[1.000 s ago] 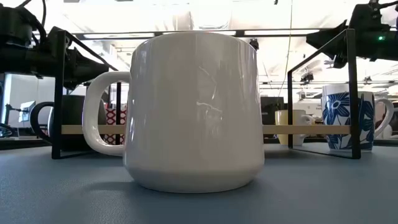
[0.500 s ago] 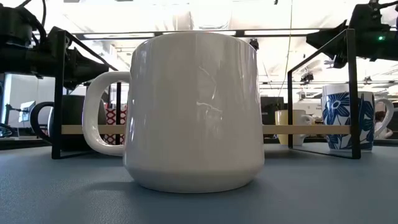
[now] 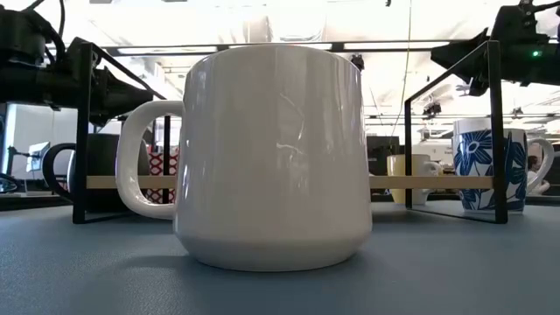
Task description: Place coffee mugs
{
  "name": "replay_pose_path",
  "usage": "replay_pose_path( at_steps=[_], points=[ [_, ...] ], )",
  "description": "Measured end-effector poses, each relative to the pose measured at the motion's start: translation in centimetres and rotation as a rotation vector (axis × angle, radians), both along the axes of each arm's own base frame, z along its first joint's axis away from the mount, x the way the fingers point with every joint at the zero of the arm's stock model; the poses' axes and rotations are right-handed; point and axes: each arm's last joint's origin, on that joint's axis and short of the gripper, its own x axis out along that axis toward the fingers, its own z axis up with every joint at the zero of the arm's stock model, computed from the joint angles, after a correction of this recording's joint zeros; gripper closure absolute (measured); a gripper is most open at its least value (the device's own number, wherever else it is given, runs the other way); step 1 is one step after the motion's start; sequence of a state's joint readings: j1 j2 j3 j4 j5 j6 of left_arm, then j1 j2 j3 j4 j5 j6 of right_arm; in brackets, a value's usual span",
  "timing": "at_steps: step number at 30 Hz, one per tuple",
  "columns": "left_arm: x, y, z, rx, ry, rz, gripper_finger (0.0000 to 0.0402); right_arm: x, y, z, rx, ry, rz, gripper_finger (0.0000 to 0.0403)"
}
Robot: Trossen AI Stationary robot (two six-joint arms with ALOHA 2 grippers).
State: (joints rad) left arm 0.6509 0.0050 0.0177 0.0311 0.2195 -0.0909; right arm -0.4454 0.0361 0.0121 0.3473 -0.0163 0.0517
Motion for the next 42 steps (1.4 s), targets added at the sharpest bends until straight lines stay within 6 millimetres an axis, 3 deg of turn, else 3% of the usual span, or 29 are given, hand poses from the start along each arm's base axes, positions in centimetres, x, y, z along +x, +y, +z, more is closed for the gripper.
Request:
replay_pose_path(
  at_steps=[35, 42],
  points=[
    [0.0, 0.0, -0.01, 0.0, 0.0, 0.0, 0.0294, 0.0, 0.0, 0.01, 0.0, -0.001, 0.0, 0.033],
    [0.0, 0.0, -0.01, 0.0, 0.0, 0.0, 0.0294, -0.04, 0.02, 0.13, 0.075, -0.049, 0.029, 0.033]
  ],
)
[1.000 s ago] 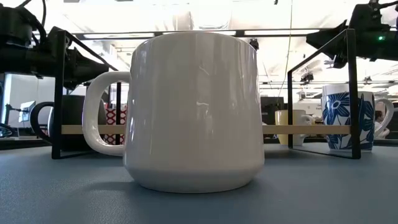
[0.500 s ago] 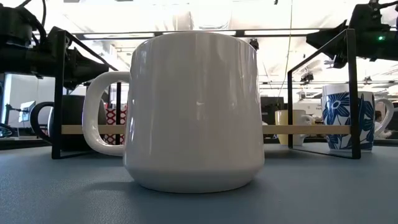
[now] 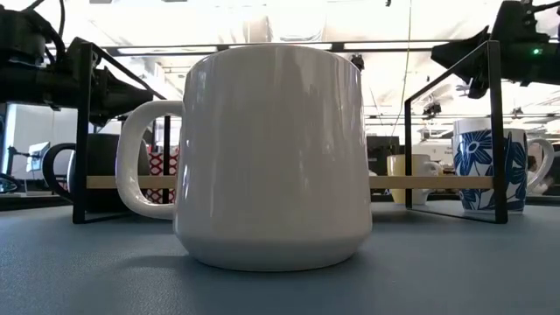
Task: Place coffee mugs
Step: Put the yellow mug on the shelf
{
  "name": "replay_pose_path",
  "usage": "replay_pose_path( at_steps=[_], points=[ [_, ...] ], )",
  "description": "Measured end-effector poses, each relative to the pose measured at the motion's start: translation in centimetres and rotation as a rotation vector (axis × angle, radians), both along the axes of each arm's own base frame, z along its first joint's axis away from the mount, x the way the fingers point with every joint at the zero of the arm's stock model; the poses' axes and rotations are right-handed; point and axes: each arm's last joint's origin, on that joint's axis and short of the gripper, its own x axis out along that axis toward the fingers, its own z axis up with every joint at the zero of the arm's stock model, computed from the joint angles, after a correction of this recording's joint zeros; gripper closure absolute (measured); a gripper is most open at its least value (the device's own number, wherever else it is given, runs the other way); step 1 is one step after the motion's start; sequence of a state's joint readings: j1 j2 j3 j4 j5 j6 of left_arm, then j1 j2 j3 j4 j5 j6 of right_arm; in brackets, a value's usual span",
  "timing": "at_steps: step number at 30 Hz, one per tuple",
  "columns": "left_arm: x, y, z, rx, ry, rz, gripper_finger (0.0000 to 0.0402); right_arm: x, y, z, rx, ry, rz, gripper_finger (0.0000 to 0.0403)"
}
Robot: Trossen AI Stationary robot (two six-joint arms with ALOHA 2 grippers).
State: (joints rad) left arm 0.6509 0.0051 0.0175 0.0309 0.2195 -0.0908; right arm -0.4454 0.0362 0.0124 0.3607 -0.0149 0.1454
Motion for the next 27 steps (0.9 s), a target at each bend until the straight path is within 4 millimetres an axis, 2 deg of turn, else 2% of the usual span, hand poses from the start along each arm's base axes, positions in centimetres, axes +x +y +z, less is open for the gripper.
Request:
replay_pose_path(
  at_steps=[3, 9, 15, 19, 24, 27],
  points=[
    [0.0, 0.0, 0.0, 0.0, 0.0, 0.0, 0.0294, -0.1, 0.0, 0.2, 0.004, -0.028, 0.006, 0.033],
    [0.0, 0.0, 0.0, 0.0, 0.0, 0.0, 0.0294, -0.5, 0.3, 1.3, 0.142, -0.233, 0.1, 0.033],
    [0.0, 0.0, 0.0, 0.0, 0.0, 0.0, 0.0294, -0.6, 0.3, 1.6, 0.233, -0.294, 0.139, 0.033],
    [0.0, 0.0, 0.0, 0.0, 0.0, 0.0, 0.0294, -0.9, 0.4, 3.3, 0.242, -0.331, 0.152, 0.033],
    [0.0, 0.0, 0.0, 0.0, 0.0, 0.0, 0.0294, -0.2, 0.1, 5.9, 0.24, -0.166, 0.091, 0.033],
    [0.0, 0.0, 0.0, 0.0, 0.0, 0.0, 0.0294, 0.6, -0.4, 7.3, 0.318, -0.03, 0.032, 0.033]
  ],
)
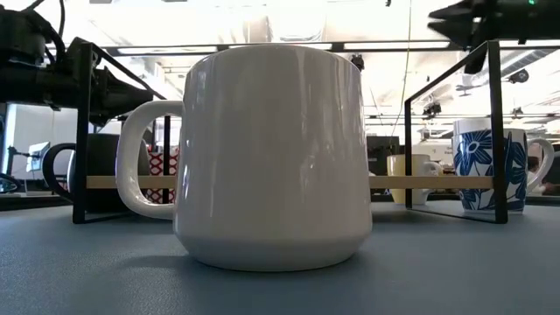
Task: Place coffee mugs
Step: Put the yellow mug on the shelf
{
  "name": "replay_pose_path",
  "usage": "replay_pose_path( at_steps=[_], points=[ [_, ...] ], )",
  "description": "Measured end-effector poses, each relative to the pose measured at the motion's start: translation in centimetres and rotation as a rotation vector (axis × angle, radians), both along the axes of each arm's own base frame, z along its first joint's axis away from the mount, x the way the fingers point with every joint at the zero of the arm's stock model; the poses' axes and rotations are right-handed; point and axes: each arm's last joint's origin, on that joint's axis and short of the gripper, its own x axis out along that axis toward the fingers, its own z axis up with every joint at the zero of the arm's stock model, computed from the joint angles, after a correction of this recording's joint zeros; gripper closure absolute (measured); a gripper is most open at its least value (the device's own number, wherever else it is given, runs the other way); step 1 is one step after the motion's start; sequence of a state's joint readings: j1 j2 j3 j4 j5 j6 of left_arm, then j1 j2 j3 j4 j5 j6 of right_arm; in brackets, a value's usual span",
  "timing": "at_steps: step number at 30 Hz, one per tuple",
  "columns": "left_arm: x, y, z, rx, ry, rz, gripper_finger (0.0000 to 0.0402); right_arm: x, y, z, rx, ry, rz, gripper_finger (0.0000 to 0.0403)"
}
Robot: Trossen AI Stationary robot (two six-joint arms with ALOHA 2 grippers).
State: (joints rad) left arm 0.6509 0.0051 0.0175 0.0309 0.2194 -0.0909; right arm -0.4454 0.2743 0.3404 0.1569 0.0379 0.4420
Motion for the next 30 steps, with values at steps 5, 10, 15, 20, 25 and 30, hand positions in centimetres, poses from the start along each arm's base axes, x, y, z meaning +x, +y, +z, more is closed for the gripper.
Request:
replay_pose_path(
  at_steps=[5, 10, 15, 20, 25, 30],
  points=[
    [0.0, 0.0, 0.0, 0.0, 0.0, 0.0, 0.0294, 1.9, -1.3, 1.1, 0.188, 0.343, -0.118, 0.033],
    [0.0, 0.0, 0.0, 0.001, 0.0, 0.0, 0.0294, 3.4, -2.2, 1.7, 0.424, 0.569, -0.196, 0.033],
    [0.0, 0.0, 0.0, 0.0, 0.0, 0.0, 0.0294, 4.6, -2.8, 2.2, 0.532, 0.705, -0.225, 0.0329],
    [0.0, 0.0, 0.0, 0.0, 0.0, 0.0, 0.0294, 6.1, -3.5, 1.7, 0.606, 0.769, -0.246, 0.0306],
    [0.0, 0.0, 0.0, 0.0, 0.0, 0.0, 0.0294, 7.5, -4.2, 1.7, 0.665, 0.78, -0.279, 0.0271],
    [0.0, 0.0, 0.0, 0.001, 0.0, 0.0, 0.0294, 8.5, -5.3, 2.3, 0.693, 0.807, -0.309, 0.0256]
  ],
)
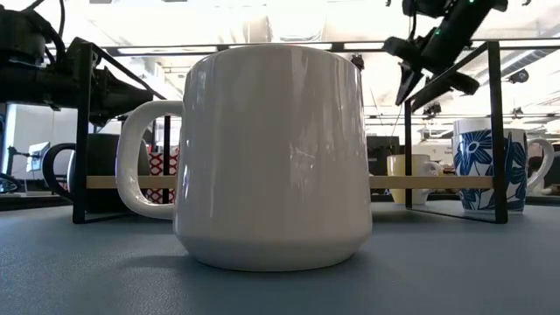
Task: Place coffee mugs
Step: Put the yellow mug on the shelf
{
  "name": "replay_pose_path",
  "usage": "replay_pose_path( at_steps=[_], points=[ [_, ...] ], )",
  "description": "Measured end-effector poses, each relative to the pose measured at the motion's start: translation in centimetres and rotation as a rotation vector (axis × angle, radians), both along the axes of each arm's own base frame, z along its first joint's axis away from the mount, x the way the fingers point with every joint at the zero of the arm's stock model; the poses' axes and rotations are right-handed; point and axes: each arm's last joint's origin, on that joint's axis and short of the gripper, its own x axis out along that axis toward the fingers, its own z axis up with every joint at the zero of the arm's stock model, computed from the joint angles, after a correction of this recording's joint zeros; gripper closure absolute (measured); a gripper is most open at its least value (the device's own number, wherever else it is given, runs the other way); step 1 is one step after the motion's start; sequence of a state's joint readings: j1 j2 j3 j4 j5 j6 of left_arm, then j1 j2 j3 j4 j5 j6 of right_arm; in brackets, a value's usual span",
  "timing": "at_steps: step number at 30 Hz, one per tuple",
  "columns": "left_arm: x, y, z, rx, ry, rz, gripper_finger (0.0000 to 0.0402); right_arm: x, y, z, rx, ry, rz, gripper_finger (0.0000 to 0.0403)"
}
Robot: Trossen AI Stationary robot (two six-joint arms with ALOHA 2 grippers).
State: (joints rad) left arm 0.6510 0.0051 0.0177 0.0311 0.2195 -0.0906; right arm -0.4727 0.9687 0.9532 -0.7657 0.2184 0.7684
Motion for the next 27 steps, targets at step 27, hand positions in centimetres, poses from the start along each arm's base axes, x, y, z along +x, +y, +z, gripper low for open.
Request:
replay_pose_path(
  at_steps=[27],
  points=[
    [0.0, 0.0, 0.0, -0.001, 0.0, 0.0, 0.0294, 6.2, -6.7, -7.0, 0.189, 0.366, -0.107, 0.0268]
  ],
)
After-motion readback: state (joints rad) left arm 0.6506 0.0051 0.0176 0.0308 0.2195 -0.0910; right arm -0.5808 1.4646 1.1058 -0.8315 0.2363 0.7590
